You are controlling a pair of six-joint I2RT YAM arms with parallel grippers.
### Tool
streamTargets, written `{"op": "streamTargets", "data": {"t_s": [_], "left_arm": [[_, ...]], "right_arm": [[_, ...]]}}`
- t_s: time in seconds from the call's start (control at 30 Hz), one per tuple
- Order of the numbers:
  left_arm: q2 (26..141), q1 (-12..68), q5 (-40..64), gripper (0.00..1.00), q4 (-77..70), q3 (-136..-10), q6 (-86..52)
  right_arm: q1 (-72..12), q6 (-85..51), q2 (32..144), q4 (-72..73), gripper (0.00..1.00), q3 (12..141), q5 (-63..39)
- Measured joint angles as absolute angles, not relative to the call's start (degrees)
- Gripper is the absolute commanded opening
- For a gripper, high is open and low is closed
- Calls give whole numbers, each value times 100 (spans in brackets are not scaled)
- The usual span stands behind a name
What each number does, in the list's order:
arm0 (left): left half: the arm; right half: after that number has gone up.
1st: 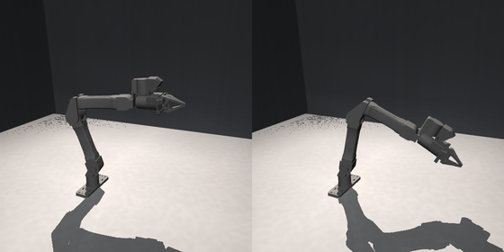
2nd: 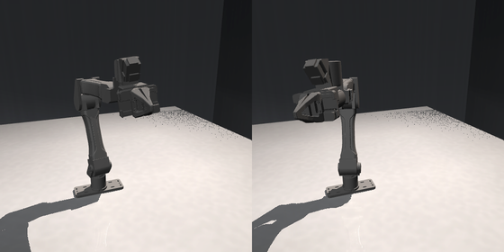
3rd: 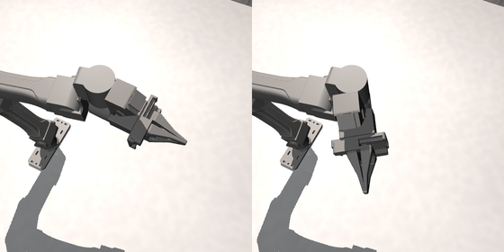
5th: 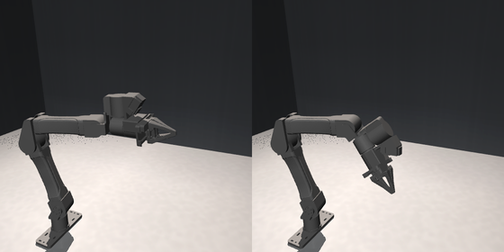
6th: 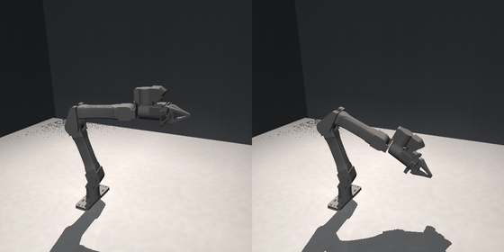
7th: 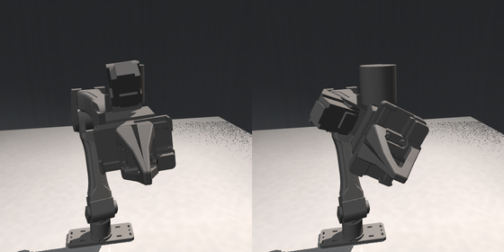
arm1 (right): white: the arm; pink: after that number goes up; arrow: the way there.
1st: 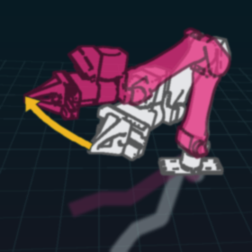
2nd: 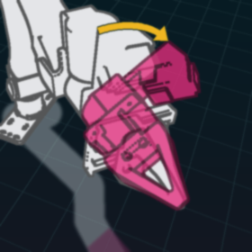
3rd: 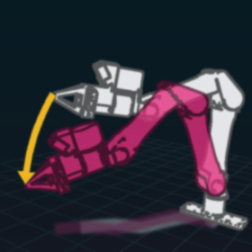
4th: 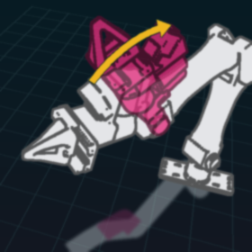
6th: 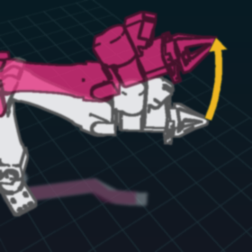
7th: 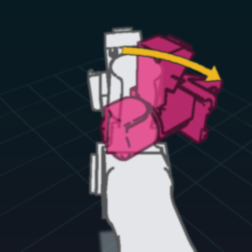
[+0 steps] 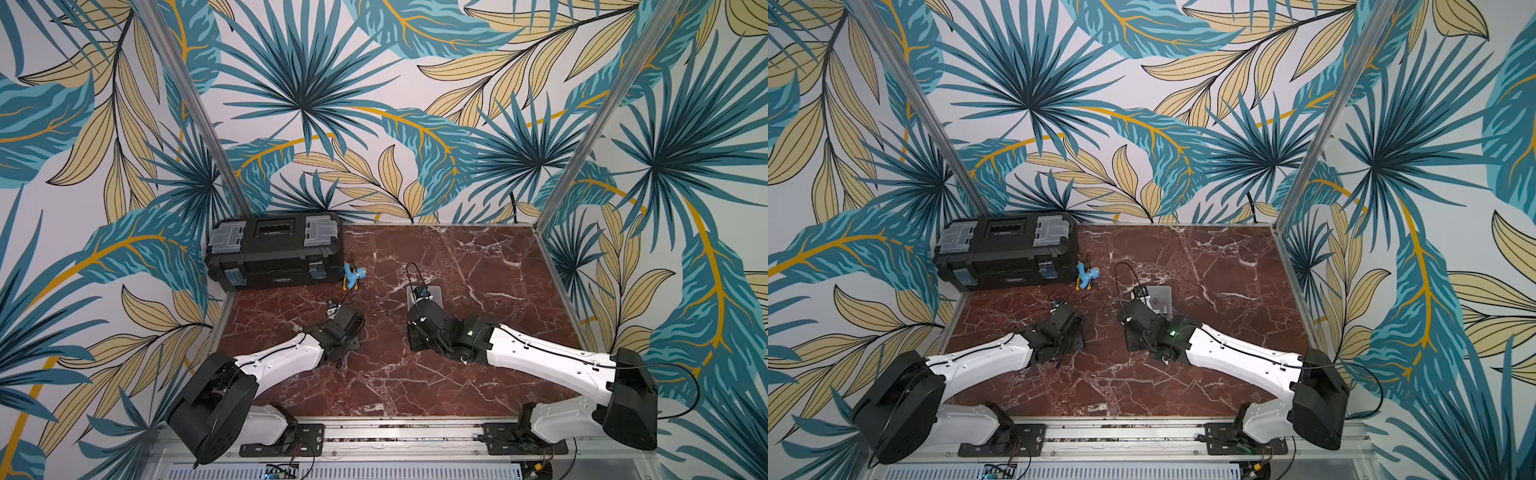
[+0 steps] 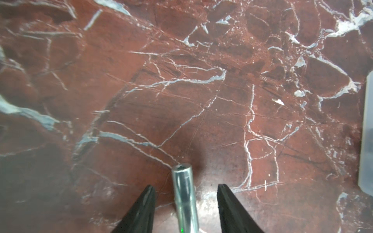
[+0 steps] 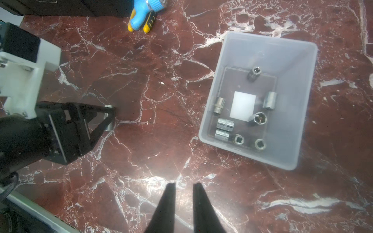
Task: Put the socket on the desktop into the storage box
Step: Pick up the socket head at the center of the board.
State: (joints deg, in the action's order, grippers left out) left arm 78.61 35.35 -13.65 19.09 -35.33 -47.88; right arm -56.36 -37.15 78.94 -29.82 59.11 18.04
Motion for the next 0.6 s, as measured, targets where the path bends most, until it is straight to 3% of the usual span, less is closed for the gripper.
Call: {"op": "streamTargets", "data": {"t_s": [0.47,0.6], "left_arm": [[8488,3301,-1035,22,1608,-3789,-4853],[8499,3291,-956,18,1540,-3789,-4842]], "right_arm": [[-5636,-3861,7843,-2838,13,5793,1791],[-5636,-3920,7843,-2762,12,5723,1747]]}}
